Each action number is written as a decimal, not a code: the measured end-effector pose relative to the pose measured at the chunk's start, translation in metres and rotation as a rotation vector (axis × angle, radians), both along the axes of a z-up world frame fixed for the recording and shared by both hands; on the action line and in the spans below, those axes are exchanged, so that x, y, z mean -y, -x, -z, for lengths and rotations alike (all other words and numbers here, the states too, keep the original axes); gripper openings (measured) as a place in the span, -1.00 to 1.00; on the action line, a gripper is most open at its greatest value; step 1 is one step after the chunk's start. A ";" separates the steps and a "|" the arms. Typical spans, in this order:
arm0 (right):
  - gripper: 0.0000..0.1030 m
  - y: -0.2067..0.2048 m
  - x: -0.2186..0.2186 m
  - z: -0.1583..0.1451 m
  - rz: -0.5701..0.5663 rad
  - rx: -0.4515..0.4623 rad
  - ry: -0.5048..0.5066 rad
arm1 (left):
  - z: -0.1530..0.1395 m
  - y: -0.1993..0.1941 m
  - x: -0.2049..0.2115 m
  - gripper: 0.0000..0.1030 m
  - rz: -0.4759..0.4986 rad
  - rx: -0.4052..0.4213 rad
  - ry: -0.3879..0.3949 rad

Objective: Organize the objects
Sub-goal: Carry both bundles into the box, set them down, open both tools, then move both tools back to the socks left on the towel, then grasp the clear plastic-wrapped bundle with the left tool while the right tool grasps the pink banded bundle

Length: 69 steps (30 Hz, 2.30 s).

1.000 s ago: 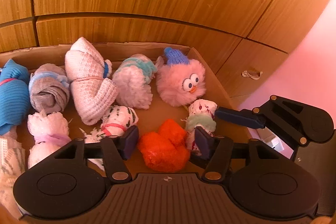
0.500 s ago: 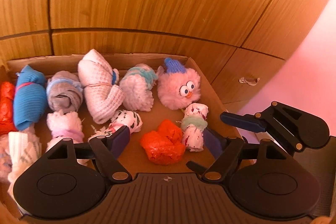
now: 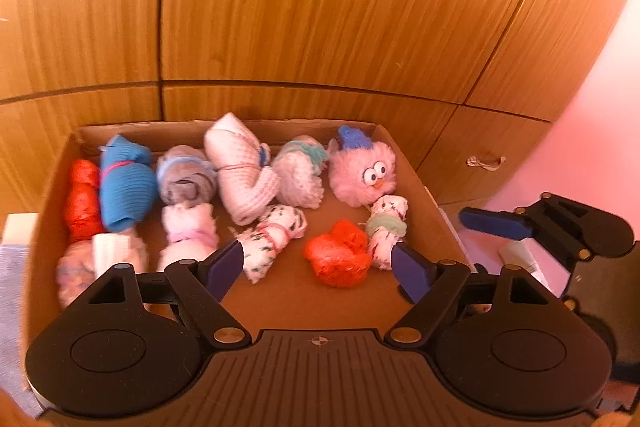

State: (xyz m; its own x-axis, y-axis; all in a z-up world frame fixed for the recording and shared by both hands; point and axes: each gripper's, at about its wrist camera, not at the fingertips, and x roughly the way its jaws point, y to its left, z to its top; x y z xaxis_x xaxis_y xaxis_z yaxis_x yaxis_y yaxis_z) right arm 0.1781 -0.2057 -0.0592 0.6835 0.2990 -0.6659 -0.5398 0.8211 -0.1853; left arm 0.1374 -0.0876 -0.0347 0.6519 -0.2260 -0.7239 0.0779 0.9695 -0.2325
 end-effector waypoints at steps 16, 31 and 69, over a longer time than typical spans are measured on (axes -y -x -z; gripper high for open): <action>0.46 0.055 0.025 0.007 0.183 0.001 -0.219 | 0.013 0.121 -0.018 0.78 -0.088 0.203 -0.159; 0.45 0.067 0.021 0.063 0.256 -0.035 -0.228 | 0.062 0.143 -0.034 0.82 -0.132 0.152 -0.199; 0.11 0.095 0.032 0.003 0.197 0.137 -0.229 | 0.002 0.135 -0.059 0.42 -0.096 0.257 -0.133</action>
